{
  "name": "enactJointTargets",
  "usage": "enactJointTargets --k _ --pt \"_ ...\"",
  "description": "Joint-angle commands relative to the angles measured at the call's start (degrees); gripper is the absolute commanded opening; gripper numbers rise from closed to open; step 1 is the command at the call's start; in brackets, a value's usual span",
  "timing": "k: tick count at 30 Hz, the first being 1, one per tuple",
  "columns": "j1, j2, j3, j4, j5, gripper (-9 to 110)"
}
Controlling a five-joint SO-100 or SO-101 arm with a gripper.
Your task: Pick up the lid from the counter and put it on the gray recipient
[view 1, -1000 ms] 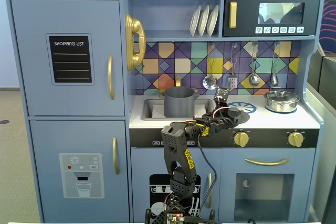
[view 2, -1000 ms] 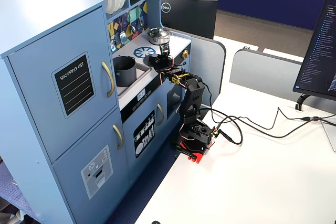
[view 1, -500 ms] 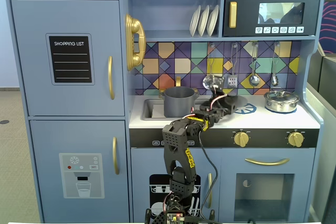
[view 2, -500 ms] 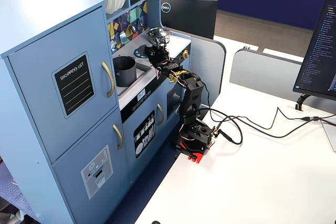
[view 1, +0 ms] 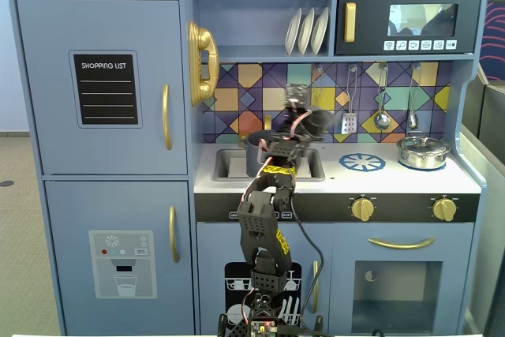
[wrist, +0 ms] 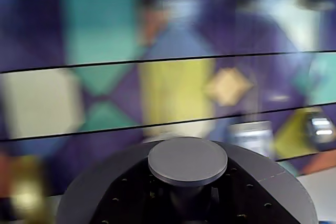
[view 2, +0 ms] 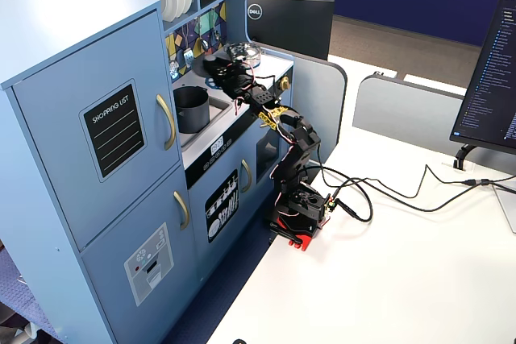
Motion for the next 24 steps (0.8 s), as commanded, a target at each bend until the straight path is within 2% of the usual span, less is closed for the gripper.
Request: enactJointTargets --k 1,7,24 --pt "-4.0 6.4 -3.2 3.7 1.1 0" --pt "-8.2 8.1 0.8 5.4 2.2 0" --pt "-12.7 6.2 9.7 -2.5 1.8 0"
